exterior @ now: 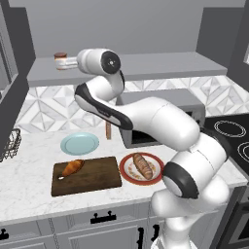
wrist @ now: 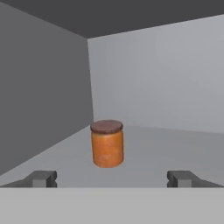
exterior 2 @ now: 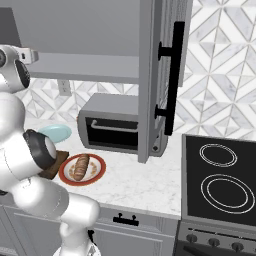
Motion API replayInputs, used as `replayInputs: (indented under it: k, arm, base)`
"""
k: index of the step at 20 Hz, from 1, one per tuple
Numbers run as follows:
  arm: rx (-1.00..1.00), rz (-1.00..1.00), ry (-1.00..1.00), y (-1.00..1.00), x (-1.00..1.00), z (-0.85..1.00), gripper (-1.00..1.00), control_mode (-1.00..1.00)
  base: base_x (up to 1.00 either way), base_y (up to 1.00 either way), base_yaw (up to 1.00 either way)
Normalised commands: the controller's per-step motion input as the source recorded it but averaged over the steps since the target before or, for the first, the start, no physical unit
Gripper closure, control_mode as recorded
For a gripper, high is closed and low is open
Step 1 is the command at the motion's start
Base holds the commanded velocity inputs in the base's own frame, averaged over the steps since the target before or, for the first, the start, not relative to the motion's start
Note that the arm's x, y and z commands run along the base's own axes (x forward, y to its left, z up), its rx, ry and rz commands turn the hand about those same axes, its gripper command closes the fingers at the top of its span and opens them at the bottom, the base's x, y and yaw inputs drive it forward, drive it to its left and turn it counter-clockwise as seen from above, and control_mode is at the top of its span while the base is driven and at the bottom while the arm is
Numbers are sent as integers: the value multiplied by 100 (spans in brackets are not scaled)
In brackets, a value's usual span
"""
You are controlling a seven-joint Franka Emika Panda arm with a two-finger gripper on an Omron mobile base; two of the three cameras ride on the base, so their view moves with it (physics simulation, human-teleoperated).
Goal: From the different types of pastries on the counter, select a croissant and place it on the cutting board. Then retrieve a jar of jam from the cabinet and place it alongside the croissant on the cutting board.
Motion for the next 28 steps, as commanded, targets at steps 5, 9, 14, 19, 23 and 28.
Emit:
replayInputs:
  k: [5, 9, 14, 19, 23, 28]
  arm:
    - [0, 0, 0, 2, 17, 0, -100, -100]
    - [0, 0, 0, 3, 12, 0, -100, -100]
    - [0, 0, 0, 10, 15, 0, -100, -100]
    - [0, 0, 1, 21, 15, -5, -100, -100]
    - [0, 0, 0, 15, 4, -22, -100, -100]
    - [0, 0, 0, 7, 36, -3, -100, -100]
  base:
    - [0, 0, 0]
    - [0, 0, 0]
    - [0, 0, 0]
    - [0, 0, 0]
    - [0, 0, 0]
    - [0, 0, 0]
